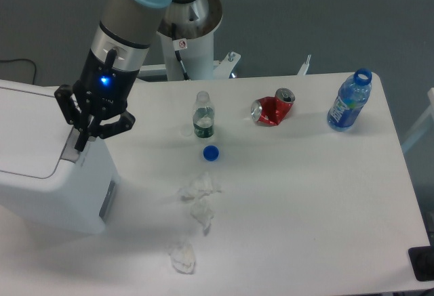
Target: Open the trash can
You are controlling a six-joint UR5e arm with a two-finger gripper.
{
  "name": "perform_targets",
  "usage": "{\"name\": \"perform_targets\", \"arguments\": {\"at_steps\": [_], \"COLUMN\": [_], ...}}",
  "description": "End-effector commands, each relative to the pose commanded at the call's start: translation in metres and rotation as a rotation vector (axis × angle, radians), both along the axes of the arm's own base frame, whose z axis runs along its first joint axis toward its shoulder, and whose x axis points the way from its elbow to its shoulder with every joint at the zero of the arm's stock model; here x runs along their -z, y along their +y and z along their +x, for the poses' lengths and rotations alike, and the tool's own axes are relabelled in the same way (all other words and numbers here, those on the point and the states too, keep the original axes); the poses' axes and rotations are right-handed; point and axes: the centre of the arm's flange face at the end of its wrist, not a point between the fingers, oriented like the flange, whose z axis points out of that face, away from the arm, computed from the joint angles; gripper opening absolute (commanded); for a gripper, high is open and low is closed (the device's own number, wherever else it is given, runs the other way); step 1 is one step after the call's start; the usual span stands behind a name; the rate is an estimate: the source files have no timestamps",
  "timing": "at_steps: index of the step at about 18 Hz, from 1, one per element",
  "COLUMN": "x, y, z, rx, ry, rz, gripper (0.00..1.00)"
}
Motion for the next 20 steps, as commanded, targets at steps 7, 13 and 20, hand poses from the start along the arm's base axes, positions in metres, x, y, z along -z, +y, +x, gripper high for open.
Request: {"name": "perform_targets", "arguments": {"at_steps": [7,13,20], "x": [0.004,0.002,-0.015], "y": [0.0,-0.001,-0.016], "z": [0.0,-0.002,-0.028], "rx": [-0.001,-0.004,-0.044], "ry": [-0.002,-0.001,0.038], "rz": [-0.008,-0.003,0.031], "gripper": [0.11,0.35,1.0]}}
